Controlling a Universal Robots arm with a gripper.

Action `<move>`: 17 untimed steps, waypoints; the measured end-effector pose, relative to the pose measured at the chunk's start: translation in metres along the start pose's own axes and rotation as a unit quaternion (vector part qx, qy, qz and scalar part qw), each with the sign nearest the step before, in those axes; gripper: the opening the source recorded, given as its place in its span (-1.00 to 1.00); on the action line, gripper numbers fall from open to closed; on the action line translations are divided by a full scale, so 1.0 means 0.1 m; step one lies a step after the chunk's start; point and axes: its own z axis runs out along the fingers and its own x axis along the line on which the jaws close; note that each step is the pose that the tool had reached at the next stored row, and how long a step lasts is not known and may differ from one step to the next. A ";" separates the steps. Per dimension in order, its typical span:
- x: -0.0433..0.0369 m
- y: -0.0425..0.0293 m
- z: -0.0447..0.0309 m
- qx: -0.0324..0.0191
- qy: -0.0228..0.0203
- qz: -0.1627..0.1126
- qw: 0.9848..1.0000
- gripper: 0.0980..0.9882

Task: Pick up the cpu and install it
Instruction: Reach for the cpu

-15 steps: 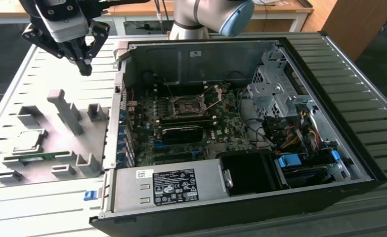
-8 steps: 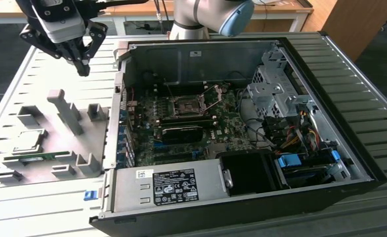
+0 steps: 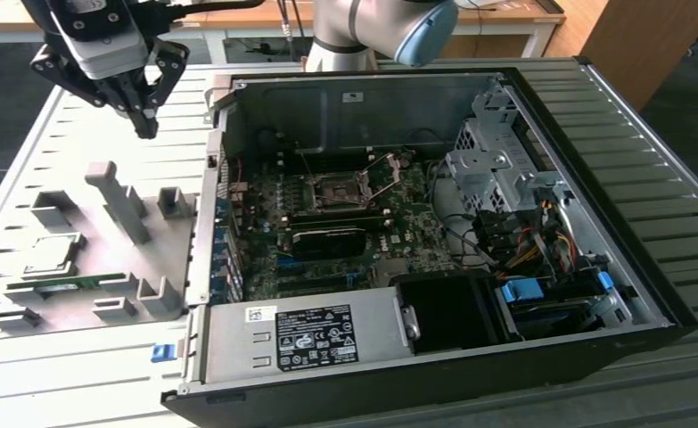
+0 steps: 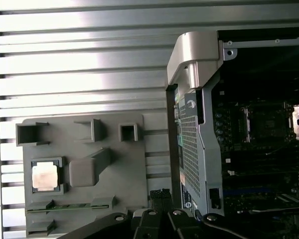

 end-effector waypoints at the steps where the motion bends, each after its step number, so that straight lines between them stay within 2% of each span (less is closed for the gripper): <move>1: 0.006 0.000 0.001 0.000 0.000 0.000 1.000 -0.98; 17: 0.094 -0.008 0.017 0.000 0.000 0.000 1.000 -0.98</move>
